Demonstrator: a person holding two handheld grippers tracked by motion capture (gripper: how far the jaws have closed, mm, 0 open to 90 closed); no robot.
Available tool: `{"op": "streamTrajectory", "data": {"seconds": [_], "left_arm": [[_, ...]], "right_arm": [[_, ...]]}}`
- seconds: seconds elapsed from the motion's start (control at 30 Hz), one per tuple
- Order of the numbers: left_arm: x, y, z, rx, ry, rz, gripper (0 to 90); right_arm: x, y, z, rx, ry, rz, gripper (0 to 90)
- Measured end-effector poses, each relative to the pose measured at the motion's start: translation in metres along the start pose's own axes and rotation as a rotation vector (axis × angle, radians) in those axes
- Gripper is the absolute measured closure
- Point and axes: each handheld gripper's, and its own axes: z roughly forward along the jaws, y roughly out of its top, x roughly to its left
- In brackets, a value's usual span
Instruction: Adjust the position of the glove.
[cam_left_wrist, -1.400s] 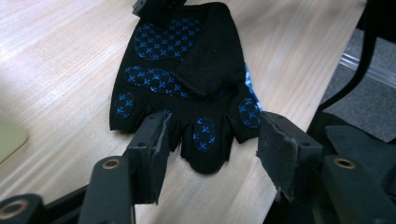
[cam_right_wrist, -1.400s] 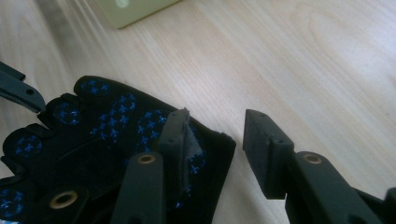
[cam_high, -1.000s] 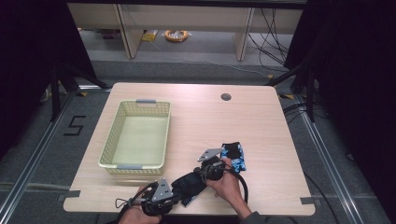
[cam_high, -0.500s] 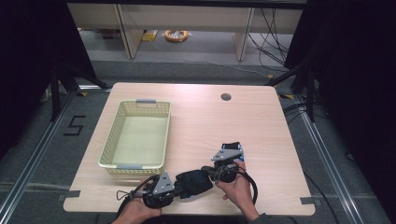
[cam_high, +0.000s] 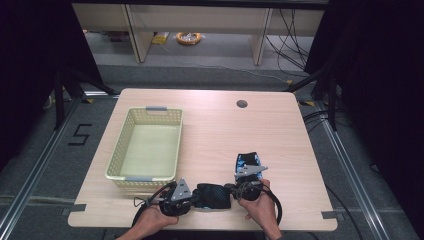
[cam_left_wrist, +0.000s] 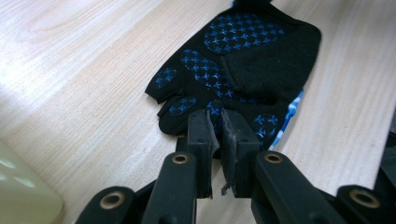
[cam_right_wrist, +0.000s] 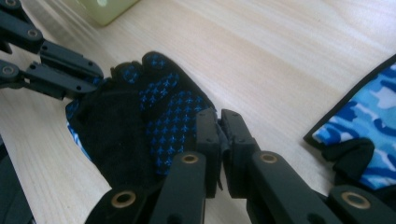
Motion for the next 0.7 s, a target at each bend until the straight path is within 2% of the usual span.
{"op": "streamTrajectory", "data": {"seconds": [0.03, 0.07, 0.17, 0.2, 0.23, 0.27, 0.3, 0.33, 0.37, 0.4, 0.43, 0.47, 0.5, 0.53, 0.57, 0.6, 0.63, 0.67, 0.7], "left_arm": [[0.000, 0.000, 0.000, 0.000, 0.000, 0.000, 80.7], [0.000, -0.001, 0.000, -0.001, -0.003, 0.001, 80.2], [0.002, -0.001, 0.001, -0.001, -0.001, 0.016, 78.4], [0.001, -0.002, 0.001, 0.000, -0.007, 0.014, 74.6], [0.001, -0.002, 0.001, 0.000, -0.007, 0.014, 72.7], [0.001, -0.001, -0.001, 0.000, -0.014, 0.002, 69.4], [0.001, -0.001, -0.001, 0.000, -0.014, 0.002, 64.4], [-0.001, -0.001, -0.001, -0.014, -0.016, -0.028, 64.4], [0.000, -0.001, -0.002, -0.012, -0.019, -0.026, 58.6], [0.000, -0.001, -0.005, -0.014, -0.018, -0.009, 57.9], [0.000, -0.001, -0.007, -0.017, -0.022, -0.001, 56.1], [-0.002, -0.002, -0.011, -0.038, -0.026, -0.011, 51.7], [-0.002, -0.002, -0.011, -0.038, -0.026, -0.011, 49.1], [-0.003, -0.003, -0.016, -0.045, -0.030, -0.024, 47.0], [-0.003, -0.003, -0.016, -0.045, -0.030, -0.024, 44.4], [-0.006, -0.005, -0.020, -0.050, -0.045, -0.044, 43.6], [-0.006, -0.005, -0.020, -0.050, -0.045, -0.044, 43.4], [-0.009, -0.007, -0.026, -0.052, -0.061, -0.044, 42.8], [-0.009, -0.007, -0.026, -0.052, -0.061, -0.044, 41.5]], "right_arm": [[0.000, 0.000, 0.000, 0.000, 0.000, 0.000, 86.4], [-0.001, -0.001, 0.000, 0.027, -0.004, -0.007, 84.9], [-0.001, -0.004, 0.002, 0.027, -0.003, 0.008, 82.7], [-0.002, -0.005, 0.004, 0.010, -0.007, 0.013, 79.0], [-0.002, -0.005, 0.004, 0.010, -0.007, 0.013, 79.0], [-0.002, -0.004, 0.002, 0.030, -0.017, 0.011, 70.8], [-0.002, -0.004, 0.002, 0.030, -0.017, 0.011, 70.8], [-0.003, -0.004, 0.002, 0.030, -0.022, 0.025, 66.5], [-0.003, -0.004, 0.002, 0.013, -0.016, 0.038, 61.1], [-0.005, -0.003, 0.001, -0.007, -0.005, 0.038, 58.7], [-0.006, -0.001, -0.003, 0.001, 0.004, 0.041, 55.3], [-0.007, 0.001, -0.009, -0.048, -0.007, 0.032, 46.8], [-0.007, 0.001, -0.009, -0.048, -0.007, 0.032, 46.8], [-0.012, 0.006, -0.020, -0.063, -0.003, 0.013, 44.6], [-0.014, 0.007, -0.025, -0.084, -0.017, 0.002, 44.3], [-0.017, 0.009, -0.031, -0.097, -0.056, -0.031, 44.3], [-0.017, 0.009, -0.031, -0.097, -0.056, -0.031, 44.3], [-0.025, 0.011, -0.036, -0.091, -0.123, -0.113, 45.1], [-0.025, 0.011, -0.036, -0.091, -0.123, -0.113, 45.1]]}}
